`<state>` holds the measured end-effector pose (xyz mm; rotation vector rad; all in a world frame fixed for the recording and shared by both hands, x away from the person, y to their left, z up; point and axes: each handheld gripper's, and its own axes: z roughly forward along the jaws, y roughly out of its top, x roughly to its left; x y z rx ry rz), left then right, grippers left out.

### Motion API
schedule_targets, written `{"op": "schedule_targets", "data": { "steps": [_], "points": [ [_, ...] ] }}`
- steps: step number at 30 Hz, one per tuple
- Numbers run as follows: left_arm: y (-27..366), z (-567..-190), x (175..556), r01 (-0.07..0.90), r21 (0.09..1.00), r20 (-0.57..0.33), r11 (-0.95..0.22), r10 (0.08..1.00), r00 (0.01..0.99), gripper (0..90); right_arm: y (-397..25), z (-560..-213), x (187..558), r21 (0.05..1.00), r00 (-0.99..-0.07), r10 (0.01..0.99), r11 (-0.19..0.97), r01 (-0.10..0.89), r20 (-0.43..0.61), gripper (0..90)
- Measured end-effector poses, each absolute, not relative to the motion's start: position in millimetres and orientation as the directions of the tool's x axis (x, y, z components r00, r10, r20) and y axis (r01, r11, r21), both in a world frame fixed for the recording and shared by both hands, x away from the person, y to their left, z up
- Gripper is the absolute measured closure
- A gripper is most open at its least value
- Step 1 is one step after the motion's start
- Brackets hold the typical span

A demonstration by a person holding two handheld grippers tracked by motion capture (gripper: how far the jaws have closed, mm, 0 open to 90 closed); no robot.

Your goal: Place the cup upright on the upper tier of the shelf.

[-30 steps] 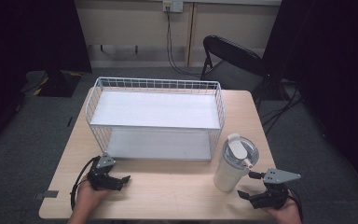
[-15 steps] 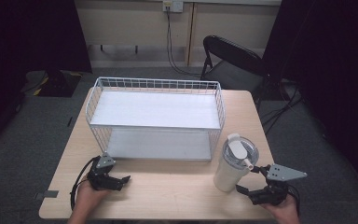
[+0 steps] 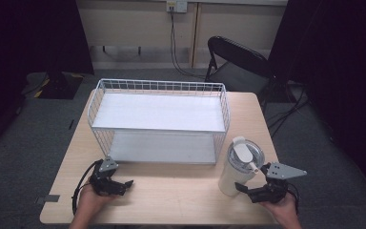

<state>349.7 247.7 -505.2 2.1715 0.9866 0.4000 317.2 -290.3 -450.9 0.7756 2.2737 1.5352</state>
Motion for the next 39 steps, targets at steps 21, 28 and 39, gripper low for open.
{"op": "schedule_targets", "data": {
  "steps": [21,28,39],
  "points": [
    [247.3,-505.3,350.1,0.529,0.708,-0.008,-0.468,0.744,0.669,0.1,-277.9,-458.5,325.4,0.945,-0.814,0.579,0.242,0.219,0.040,7.7],
    [247.3,-505.3,350.1,0.529,0.708,-0.008,-0.468,0.744,0.668,0.1,-275.4,-460.0,328.4,0.949,-0.820,0.570,0.230,0.216,0.048,7.6],
    [247.3,-505.3,350.0,0.529,0.708,-0.008,-0.468,0.744,0.668,0.1,-265.4,-463.6,333.0,0.963,-0.827,0.563,0.212,0.168,0.021,8.7]
  ]
}}
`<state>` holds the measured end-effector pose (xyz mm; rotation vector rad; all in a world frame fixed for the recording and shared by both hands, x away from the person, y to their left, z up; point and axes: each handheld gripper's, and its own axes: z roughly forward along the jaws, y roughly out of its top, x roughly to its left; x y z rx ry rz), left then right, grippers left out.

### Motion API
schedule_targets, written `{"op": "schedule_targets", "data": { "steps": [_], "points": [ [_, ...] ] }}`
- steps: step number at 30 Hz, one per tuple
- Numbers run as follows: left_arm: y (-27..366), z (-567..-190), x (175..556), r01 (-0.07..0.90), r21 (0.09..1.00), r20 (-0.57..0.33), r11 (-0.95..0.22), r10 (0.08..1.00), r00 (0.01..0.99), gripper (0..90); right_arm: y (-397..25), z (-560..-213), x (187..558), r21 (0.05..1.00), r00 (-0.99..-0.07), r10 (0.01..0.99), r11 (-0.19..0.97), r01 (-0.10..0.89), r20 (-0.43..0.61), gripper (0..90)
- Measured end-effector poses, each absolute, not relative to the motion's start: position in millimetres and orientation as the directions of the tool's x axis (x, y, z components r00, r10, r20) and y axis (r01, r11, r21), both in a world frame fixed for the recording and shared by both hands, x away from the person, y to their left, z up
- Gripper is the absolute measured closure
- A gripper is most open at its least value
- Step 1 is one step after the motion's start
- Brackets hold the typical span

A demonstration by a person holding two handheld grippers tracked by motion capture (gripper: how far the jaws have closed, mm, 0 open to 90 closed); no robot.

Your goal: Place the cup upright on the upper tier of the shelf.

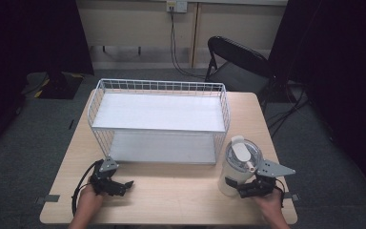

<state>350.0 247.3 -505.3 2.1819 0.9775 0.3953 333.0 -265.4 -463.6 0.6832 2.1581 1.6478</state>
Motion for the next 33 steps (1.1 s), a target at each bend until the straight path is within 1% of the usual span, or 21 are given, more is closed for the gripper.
{"op": "schedule_targets", "data": {
  "steps": [8,11,13,21,25,33],
  "points": [
    [247.3,-505.2,350.0,0.529,0.708,-0.008,-0.468,0.744,0.668,0.1,-267.5,-465.3,329.4,0.968,-0.810,0.585,0.169,0.184,0.052,9.7],
    [247.3,-505.2,350.0,0.529,0.708,-0.008,-0.468,0.744,0.668,0.1,-266.8,-462.5,328.7,0.966,-0.816,0.575,0.170,0.194,0.063,9.8],
    [247.4,-505.2,350.1,0.529,0.708,-0.008,-0.468,0.743,0.669,0.0,-265.8,-457.9,328.1,0.966,-0.822,0.566,0.176,0.188,0.056,9.8],
    [247.5,-505.3,350.2,0.528,0.708,-0.008,-0.469,0.742,0.670,0.0,-258.1,-431.0,326.5,0.976,-0.841,0.533,0.120,0.183,0.092,9.8],
    [247.5,-505.3,350.3,0.527,0.708,-0.008,-0.470,0.741,0.671,0.1,-253.6,-419.4,328.3,0.975,-0.848,0.526,0.145,0.171,0.071,9.8],
    [247.5,-505.3,350.4,0.527,0.708,-0.008,-0.470,0.741,0.672,0.0,-246.2,-403.1,331.9,0.973,-0.861,0.503,0.145,0.178,0.082,9.9]
  ]
}}
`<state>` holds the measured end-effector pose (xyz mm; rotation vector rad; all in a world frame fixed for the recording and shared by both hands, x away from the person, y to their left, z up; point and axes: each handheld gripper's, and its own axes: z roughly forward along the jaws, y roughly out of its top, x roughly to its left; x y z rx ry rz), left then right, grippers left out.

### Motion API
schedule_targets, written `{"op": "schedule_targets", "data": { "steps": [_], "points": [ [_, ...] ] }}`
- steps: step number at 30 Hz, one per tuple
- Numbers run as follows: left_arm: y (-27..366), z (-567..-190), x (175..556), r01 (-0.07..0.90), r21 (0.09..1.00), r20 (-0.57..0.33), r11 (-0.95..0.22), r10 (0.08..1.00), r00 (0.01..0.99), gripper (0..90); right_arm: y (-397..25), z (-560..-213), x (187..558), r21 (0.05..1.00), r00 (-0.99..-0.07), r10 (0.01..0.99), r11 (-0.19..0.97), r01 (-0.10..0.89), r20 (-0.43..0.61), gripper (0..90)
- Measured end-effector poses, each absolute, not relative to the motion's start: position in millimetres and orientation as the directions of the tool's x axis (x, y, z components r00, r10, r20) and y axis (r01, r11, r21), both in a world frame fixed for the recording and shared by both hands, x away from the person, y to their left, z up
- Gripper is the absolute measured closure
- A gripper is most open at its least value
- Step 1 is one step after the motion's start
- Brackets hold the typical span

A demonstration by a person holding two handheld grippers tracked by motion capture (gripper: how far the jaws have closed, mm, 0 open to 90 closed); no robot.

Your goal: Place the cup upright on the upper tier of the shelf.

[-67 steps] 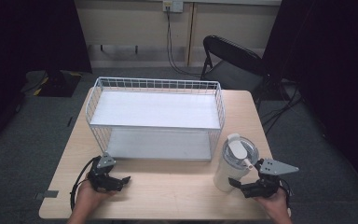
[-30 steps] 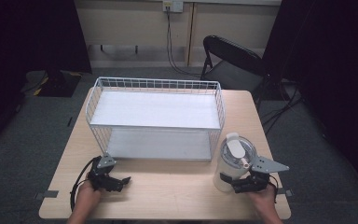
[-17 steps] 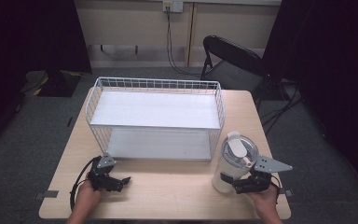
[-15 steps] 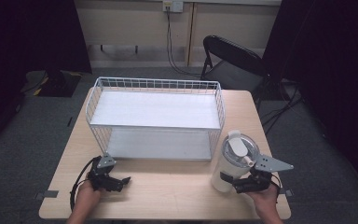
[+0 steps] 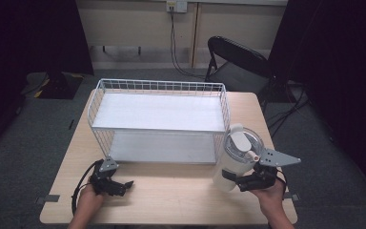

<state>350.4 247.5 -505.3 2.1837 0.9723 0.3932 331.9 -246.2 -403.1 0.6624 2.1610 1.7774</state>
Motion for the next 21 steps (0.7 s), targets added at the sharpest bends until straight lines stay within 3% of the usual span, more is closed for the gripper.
{"op": "schedule_targets", "data": {
  "steps": [21],
  "points": [
    [247.6,-505.2,350.3,0.527,0.707,-0.007,-0.471,0.740,0.672,0.0,-219.4,-364.6,348.3,0.966,-0.892,0.443,0.185,0.183,0.084,9.9]
  ]
}}
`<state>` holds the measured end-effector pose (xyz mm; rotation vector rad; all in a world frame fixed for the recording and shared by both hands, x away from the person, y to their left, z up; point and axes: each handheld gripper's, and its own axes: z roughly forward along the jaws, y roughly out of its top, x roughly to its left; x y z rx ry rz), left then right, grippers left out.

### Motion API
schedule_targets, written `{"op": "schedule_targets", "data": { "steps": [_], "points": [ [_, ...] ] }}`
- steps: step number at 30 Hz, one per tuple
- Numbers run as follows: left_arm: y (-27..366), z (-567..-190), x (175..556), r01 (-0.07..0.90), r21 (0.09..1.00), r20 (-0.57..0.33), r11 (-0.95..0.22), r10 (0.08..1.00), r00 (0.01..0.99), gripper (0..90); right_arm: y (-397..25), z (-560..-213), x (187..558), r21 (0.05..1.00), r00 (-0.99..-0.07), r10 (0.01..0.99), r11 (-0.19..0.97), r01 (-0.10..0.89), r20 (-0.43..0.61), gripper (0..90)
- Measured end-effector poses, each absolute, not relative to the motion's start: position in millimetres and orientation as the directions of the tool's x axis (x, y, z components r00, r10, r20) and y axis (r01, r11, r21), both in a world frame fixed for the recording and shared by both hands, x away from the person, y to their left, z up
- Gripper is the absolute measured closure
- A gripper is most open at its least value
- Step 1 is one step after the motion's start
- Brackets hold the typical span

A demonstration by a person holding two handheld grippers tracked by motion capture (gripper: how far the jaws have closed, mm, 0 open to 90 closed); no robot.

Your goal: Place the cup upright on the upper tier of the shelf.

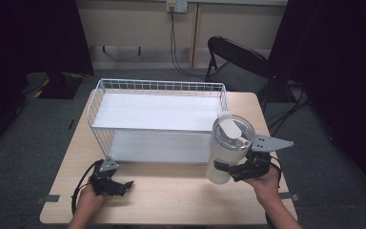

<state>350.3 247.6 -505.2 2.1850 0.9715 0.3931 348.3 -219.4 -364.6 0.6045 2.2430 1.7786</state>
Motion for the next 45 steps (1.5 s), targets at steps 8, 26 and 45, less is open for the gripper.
{"op": "schedule_targets", "data": {
  "steps": [8,26,45],
  "points": [
    [247.6,-505.2,350.3,0.527,0.707,-0.007,-0.471,0.740,0.672,0.0,-201.7,-349.4,354.6,0.966,-0.905,0.414,0.180,0.187,0.098,9.9],
    [247.5,-505.2,350.3,0.527,0.708,-0.008,-0.471,0.741,0.672,0.1,-173.5,-313.3,361.1,0.961,-0.924,0.372,0.209,0.180,0.092,9.9],
    [247.6,-505.3,350.4,0.527,0.708,-0.007,-0.471,0.740,0.672,0.0,-152.5,-281.1,379.2,0.958,-0.930,0.347,0.208,0.200,0.118,9.8]
  ]
}}
